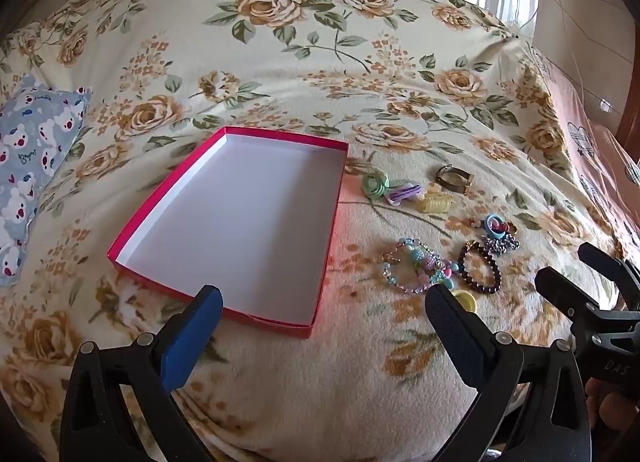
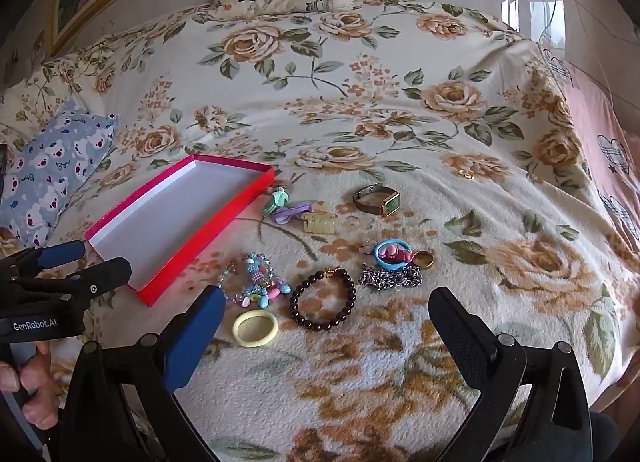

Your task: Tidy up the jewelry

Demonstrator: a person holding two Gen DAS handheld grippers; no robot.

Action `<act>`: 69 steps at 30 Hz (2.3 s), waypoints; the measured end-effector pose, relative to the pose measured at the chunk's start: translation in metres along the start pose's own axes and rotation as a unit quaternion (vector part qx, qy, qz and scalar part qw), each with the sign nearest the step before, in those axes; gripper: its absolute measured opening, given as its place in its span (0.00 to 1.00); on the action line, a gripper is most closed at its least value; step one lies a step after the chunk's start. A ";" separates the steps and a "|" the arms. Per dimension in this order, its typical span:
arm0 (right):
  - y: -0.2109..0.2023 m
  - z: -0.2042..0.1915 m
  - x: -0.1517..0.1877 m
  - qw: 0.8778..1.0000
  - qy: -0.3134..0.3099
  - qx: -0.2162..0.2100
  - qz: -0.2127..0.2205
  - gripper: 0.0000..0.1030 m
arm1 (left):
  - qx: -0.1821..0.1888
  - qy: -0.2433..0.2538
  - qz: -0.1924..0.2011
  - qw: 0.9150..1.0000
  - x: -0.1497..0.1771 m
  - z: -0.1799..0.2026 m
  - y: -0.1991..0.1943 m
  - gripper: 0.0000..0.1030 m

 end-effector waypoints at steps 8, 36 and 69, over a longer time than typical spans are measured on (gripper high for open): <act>0.000 -0.002 -0.001 1.000 -0.004 0.002 -0.001 0.99 | 0.001 -0.001 0.002 1.000 -0.003 -0.002 0.001 0.99; 0.003 0.003 -0.005 1.000 0.000 -0.003 -0.002 0.99 | 0.010 0.004 -0.007 1.000 -0.005 0.003 0.015 0.99; 0.105 0.066 -0.054 0.994 0.072 0.010 -0.076 0.68 | 0.082 0.118 -0.079 0.986 -0.077 0.041 0.147 0.63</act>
Point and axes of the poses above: each gripper's, at about its wrist camera, not at the fingertips, and y roughly the way its jaws point, z to its right, x to its underside, the point moved 8 cm from there along y, roughly the way its jaws point, and after that the axes turned 4 degrees about x, right-handed, at the moved point
